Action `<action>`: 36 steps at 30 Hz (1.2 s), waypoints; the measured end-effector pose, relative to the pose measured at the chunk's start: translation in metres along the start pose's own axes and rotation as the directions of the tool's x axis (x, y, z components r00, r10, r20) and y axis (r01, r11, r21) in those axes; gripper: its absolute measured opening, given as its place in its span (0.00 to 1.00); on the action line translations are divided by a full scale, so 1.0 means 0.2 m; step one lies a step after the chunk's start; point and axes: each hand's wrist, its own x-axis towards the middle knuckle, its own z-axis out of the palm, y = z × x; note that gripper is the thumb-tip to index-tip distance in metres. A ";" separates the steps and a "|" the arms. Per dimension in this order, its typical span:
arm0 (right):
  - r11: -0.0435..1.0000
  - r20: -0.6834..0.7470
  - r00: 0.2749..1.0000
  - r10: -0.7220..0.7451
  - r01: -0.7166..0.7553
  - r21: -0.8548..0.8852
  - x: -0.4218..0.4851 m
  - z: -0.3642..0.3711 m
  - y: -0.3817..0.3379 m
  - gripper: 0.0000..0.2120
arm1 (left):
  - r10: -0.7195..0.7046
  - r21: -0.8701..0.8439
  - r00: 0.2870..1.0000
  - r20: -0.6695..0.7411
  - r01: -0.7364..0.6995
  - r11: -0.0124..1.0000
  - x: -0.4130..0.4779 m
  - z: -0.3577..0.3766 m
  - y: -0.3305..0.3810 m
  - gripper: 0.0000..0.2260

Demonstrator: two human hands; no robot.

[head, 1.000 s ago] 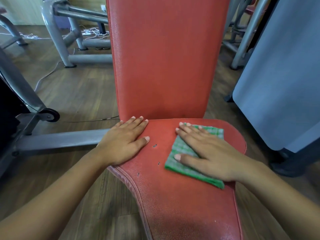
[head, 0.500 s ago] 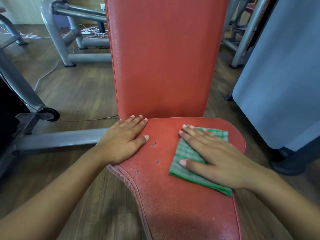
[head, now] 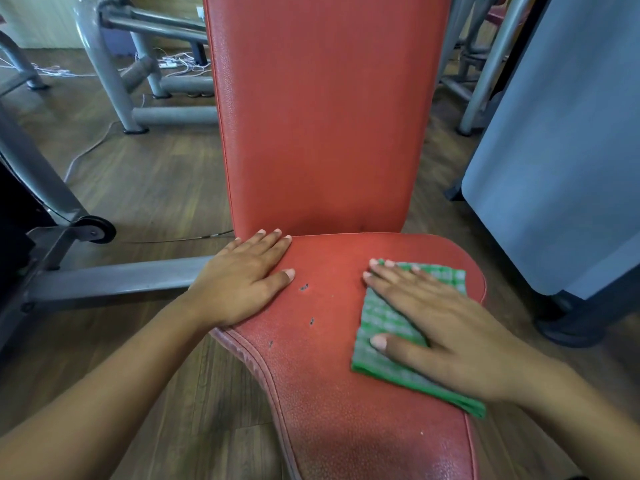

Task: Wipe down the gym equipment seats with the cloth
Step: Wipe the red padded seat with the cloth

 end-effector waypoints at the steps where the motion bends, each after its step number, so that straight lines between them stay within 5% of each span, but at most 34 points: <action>1: 1.000 -0.017 1.000 0.010 -0.009 0.024 -0.04 0.00 0.02 0.43 | -0.001 0.004 1.000 0.003 0.001 1.000 0.00 0.00 0.00 0.42; 8: 0.959 -0.031 0.962 0.272 -0.274 -0.067 0.14 -0.06 0.19 0.51 | -0.007 0.009 1.000 0.010 0.007 1.000 0.00 -0.01 0.01 0.43; 15: 1.000 0.087 0.996 0.019 -0.018 -0.008 0.08 0.00 -0.17 0.48 | -0.006 0.014 1.000 -0.001 0.006 1.000 -0.01 -0.01 0.01 0.43; 19: 0.985 0.015 0.985 0.171 -0.171 -0.002 0.05 -0.03 -0.03 0.53 | 0.000 -0.022 0.999 -0.035 -0.001 1.000 -0.02 0.00 0.02 0.42; 22: 0.942 0.006 0.945 0.327 -0.326 -0.073 0.13 -0.06 0.08 0.44 | 0.006 -0.082 0.996 -0.089 -0.013 0.997 -0.03 -0.01 0.02 0.42; 28: 0.998 0.100 0.993 0.055 -0.053 -0.023 0.03 -0.03 -0.18 0.48 | -0.023 -0.170 0.985 -0.170 -0.006 0.986 -0.05 -0.02 0.03 0.37; 33: 0.993 0.076 0.991 0.110 -0.113 0.031 -0.17 -0.04 -0.22 0.43 | 0.032 -0.016 0.926 -0.375 -0.041 0.999 -0.11 -0.05 0.09 0.27; 36: 0.977 0.052 0.978 0.201 -0.205 0.063 -0.12 -0.03 -0.14 0.48 | 0.025 -0.226 0.908 -0.417 -0.131 0.965 -0.20 -0.05 0.18 0.23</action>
